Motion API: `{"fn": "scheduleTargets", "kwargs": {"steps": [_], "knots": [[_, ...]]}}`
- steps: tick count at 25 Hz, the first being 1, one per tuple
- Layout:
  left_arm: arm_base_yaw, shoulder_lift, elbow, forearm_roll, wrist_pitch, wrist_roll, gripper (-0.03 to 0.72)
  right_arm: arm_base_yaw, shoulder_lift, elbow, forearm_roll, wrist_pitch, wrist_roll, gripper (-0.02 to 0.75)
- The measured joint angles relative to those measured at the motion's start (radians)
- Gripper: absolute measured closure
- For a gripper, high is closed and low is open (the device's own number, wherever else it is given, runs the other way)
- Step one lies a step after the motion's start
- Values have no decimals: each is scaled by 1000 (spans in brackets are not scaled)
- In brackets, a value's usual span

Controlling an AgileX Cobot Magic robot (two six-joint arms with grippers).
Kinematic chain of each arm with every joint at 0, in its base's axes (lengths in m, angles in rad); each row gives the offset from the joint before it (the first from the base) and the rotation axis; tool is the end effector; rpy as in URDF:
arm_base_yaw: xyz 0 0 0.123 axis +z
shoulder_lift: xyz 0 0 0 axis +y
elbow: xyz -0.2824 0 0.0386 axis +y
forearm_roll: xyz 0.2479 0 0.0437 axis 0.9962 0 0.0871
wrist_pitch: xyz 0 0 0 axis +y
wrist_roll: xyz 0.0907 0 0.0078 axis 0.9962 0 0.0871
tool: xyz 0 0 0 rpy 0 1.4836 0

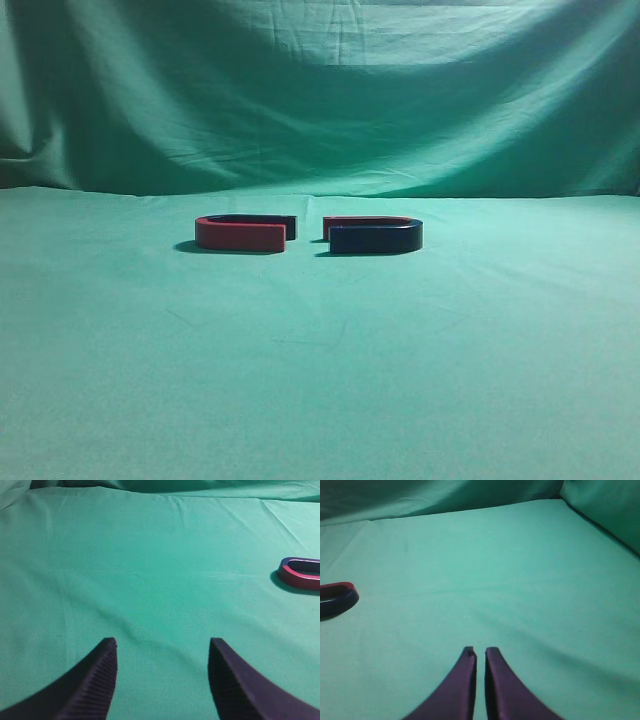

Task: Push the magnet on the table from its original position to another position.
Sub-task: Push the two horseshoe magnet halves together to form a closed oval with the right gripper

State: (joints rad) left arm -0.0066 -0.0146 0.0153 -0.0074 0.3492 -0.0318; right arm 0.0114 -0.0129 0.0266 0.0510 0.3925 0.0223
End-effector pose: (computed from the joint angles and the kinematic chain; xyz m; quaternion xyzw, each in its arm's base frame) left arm 0.0529 -0.0006 0.1772 -0.0120 0.7935 -0.0148 0.6082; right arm 0.0520 0.0024 0.1696 0.0178 0.8101 0.0316 0.5852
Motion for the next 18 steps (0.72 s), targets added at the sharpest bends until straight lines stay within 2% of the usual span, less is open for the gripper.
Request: {"fn": "scheduleTargets", "kwargs": {"steps": [18], "knots": [[0,0,0,0,0,0,316,0,0,0,0,0,0,262]]}}
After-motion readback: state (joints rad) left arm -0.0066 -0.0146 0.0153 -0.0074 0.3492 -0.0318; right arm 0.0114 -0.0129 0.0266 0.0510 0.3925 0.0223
